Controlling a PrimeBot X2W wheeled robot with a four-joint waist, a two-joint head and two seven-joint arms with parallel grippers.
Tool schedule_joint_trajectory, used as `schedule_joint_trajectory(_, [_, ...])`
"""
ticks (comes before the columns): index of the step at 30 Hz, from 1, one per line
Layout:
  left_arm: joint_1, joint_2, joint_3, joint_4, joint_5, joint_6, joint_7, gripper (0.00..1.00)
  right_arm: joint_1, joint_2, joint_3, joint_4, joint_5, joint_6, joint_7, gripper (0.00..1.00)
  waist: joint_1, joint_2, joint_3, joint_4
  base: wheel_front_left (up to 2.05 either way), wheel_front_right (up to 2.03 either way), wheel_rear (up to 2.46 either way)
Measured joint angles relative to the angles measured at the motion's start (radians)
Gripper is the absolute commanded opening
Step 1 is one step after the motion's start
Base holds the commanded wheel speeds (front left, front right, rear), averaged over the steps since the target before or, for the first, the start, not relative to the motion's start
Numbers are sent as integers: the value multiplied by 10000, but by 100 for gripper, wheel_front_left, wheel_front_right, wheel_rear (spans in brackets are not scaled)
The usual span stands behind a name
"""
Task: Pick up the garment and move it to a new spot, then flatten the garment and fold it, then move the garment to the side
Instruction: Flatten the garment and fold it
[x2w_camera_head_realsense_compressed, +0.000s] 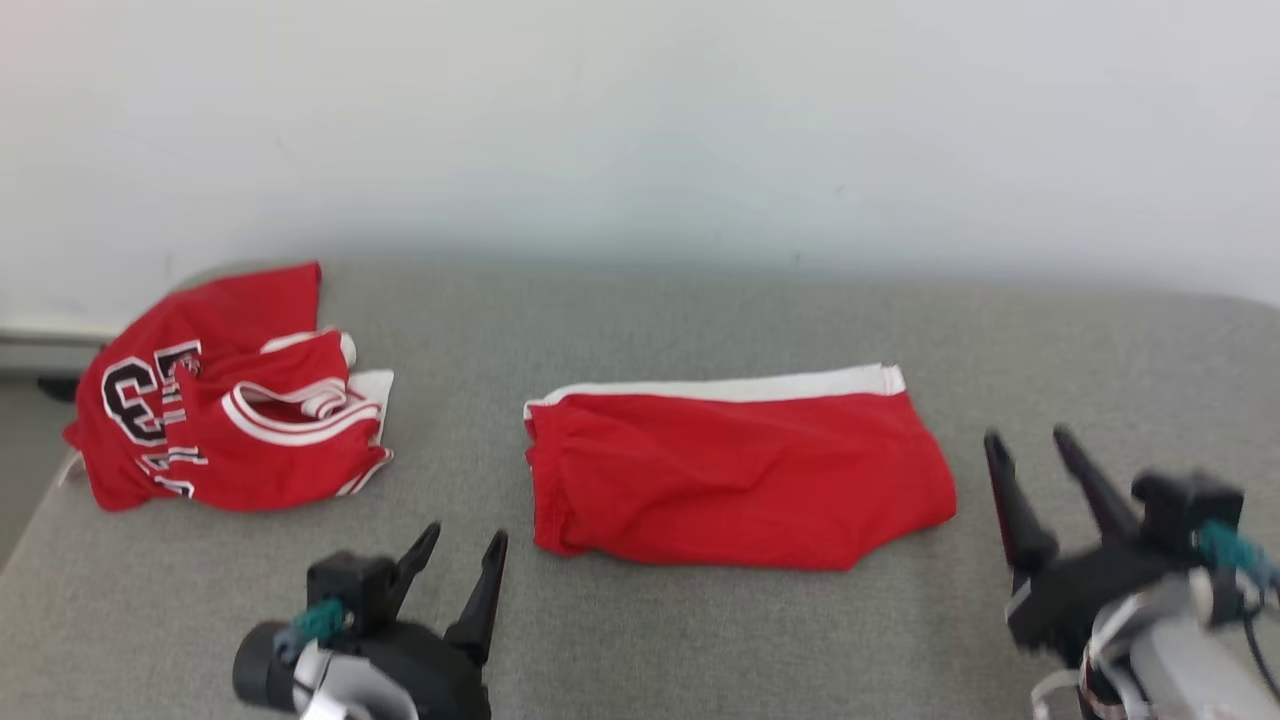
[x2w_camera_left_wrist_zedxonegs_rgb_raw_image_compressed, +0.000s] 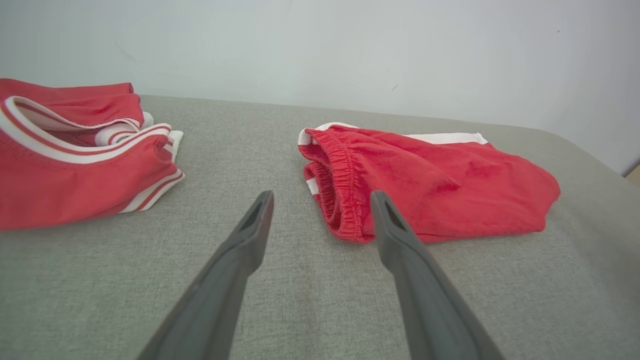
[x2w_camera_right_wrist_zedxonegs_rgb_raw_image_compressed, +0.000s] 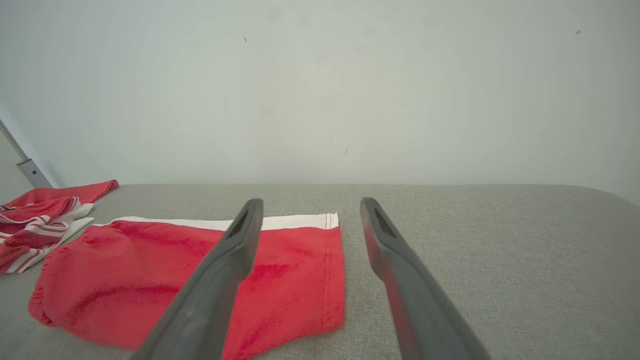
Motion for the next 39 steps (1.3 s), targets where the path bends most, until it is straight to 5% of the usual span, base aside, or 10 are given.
schedule_joint_trajectory(6, [1238,581,299,-1256,447,569,-6,100,2045,320,-430,-1312,105,-696,-92,100,0,0,-777,-180,0,0,0])
schedule_joint_trajectory(14, [2780,1233,1011,-2359,545,752,-12,100,3172,629,-742,-2382,79,-997,-105,100,2,0,-1230,-607,0,0,0])
schedule_joint_trajectory(39, [4322,1444,2380,-3745,1250,759,50,100,4312,1131,-1409,-3620,-295,-1175,-176,100,3,2,-1166,-1024,0,0,0])
